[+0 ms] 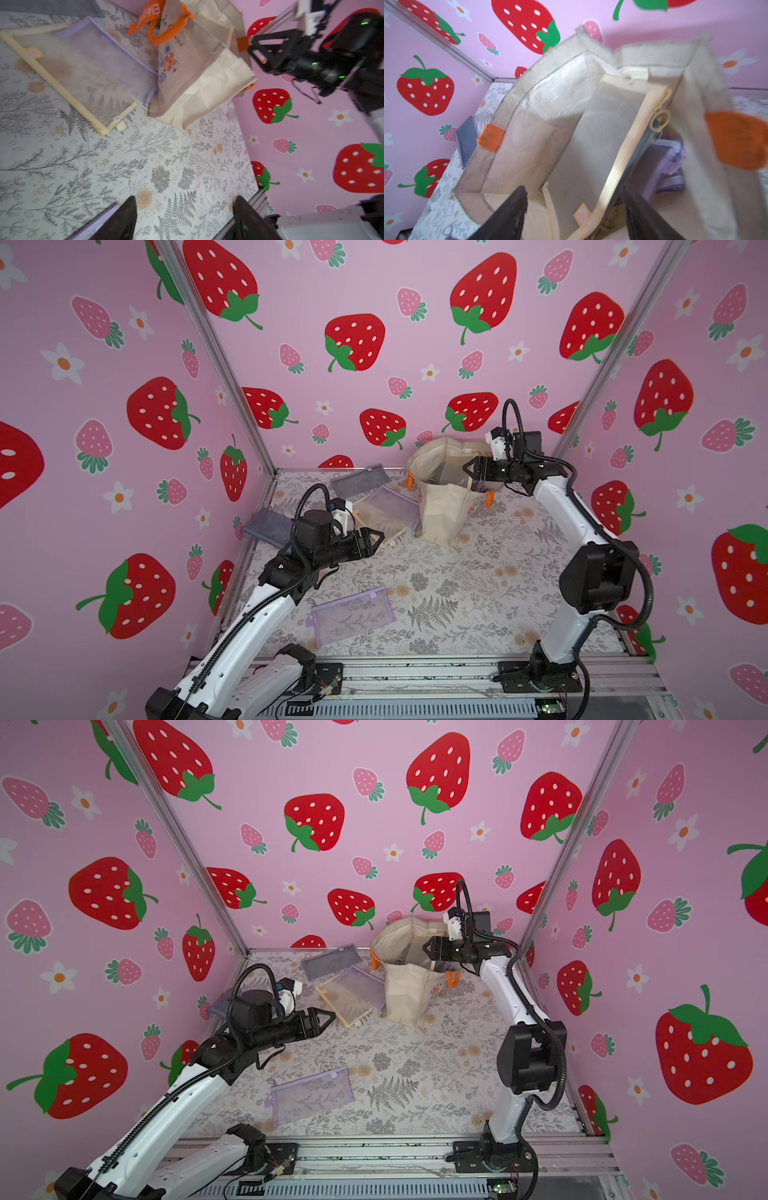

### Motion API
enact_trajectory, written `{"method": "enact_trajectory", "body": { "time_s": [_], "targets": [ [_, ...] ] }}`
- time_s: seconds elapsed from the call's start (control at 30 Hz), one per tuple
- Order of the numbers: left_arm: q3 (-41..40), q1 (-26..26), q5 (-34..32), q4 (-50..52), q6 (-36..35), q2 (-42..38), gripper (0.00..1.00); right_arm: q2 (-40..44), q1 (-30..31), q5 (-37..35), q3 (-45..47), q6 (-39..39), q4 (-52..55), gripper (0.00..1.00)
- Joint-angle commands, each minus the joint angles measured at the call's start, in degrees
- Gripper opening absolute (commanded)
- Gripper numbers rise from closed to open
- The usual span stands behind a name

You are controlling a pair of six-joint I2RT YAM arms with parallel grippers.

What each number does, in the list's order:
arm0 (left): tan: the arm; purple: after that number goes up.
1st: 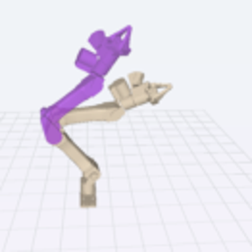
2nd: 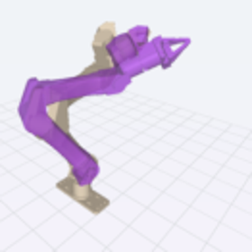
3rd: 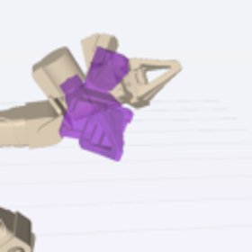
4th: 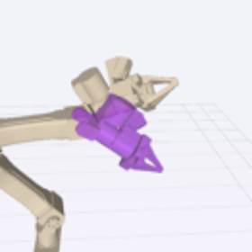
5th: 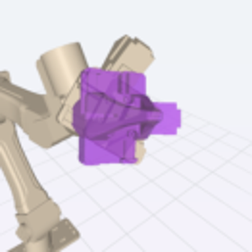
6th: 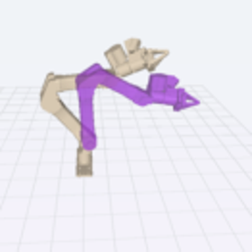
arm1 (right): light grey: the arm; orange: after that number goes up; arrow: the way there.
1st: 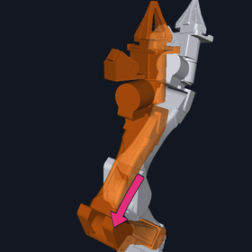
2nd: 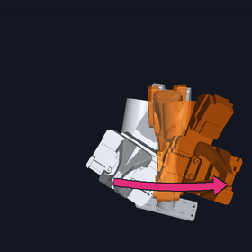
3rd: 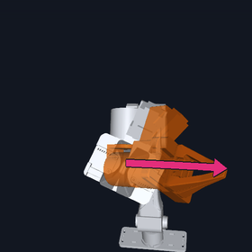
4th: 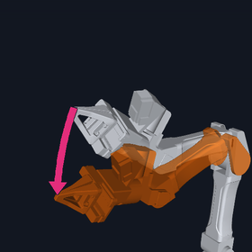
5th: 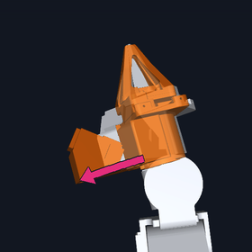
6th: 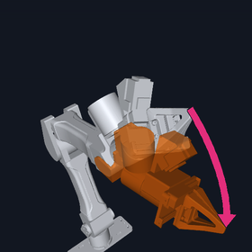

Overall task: Put the pencil pouch into the canvas bag
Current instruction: Place the pencil pouch in the canvas bag, then adjust the pencil pouch at the center of the board.

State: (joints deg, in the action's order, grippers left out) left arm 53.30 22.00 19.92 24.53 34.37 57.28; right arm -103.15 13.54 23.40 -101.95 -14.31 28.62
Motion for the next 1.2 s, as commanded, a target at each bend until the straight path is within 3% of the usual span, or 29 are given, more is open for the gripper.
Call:
{"method": "enact_trajectory", "body": {
  "time_s": [0.0,0.13,0.27,0.43,0.6,0.67,0.8,0.9,1.03,1.17],
  "targets": [
    [1.35,-0.40,-5.15,9.38,-1.43,2.53,0.76,3.87,0.49,-7.55,-2.11,5.56,7.84,0.76],
    [-1.72,-0.42,-8.38,13.39,0.20,4.27,0.77,8.18,4.03,-12.63,-2.93,9.71,12.96,0.79],
    [-8.36,0.76,-8.37,12.81,4.57,3.12,0.80,11.67,13.41,-14.57,-1.77,13.04,16.81,0.81],
    [-16.18,4.40,-8.64,13.51,12.00,-0.68,0.88,10.89,25.23,-10.11,3.99,10.64,16.69,0.82],
    [-22.51,11.68,-11.74,16.05,23.28,-6.28,0.92,2.74,33.04,-4.83,8.70,5.38,8.37,0.82],
    [-25.55,14.12,-14.56,16.46,27.85,-8.85,0.93,-1.31,34.83,-2.98,8.90,3.35,5.78,0.82],
    [-31.54,15.68,-13.83,12.41,33.76,-11.74,0.93,-9.20,37.32,0.56,7.98,0.91,2.15,0.82],
    [-33.58,15.97,-13.98,10.73,34.82,-11.15,0.93,-13.49,38.90,3.14,6.86,0.34,1.29,0.80],
    [-33.64,15.64,-15.60,5.71,33.73,-6.74,0.93,-15.19,39.91,4.94,9.56,-1.73,-1.72,0.78],
    [-31.31,15.27,-16.74,-0.45,30.93,2.84,0.92,-13.23,39.74,3.94,15.01,-4.34,-4.88,0.75]
  ]
}}
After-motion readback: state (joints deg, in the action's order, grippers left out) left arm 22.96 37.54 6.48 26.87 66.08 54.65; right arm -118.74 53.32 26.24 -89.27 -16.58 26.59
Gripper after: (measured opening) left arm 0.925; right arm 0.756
